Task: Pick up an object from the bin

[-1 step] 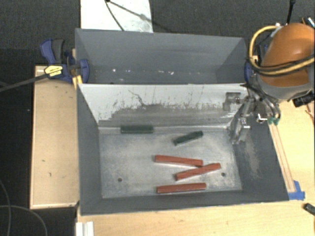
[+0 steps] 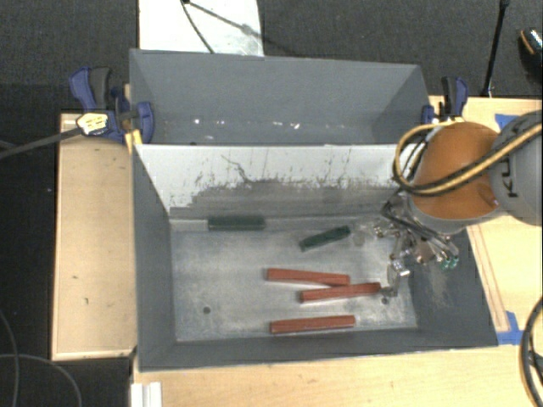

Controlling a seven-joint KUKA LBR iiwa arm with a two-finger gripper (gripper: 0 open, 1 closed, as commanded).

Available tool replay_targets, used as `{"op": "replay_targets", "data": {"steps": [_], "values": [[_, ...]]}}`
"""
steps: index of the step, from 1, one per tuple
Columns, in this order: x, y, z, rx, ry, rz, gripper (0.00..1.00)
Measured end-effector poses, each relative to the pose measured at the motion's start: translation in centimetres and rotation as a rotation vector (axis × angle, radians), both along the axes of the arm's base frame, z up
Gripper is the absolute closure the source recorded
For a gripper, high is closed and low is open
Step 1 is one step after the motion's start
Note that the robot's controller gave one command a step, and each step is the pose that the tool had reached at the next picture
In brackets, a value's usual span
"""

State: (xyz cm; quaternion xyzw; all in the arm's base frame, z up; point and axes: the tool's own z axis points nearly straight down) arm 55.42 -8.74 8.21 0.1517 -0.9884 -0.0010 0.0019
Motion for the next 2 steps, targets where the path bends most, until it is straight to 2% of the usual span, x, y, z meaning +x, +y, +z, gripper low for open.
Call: {"op": "replay_targets", "data": {"steps": [1, 2], "values": [[-5.22, 2.77, -1.24, 0.001, -0.002, 0.144, 0.00], [-5.02, 2.69, -1.16, -0.001, -0.007, 0.147, 1.00]]}}
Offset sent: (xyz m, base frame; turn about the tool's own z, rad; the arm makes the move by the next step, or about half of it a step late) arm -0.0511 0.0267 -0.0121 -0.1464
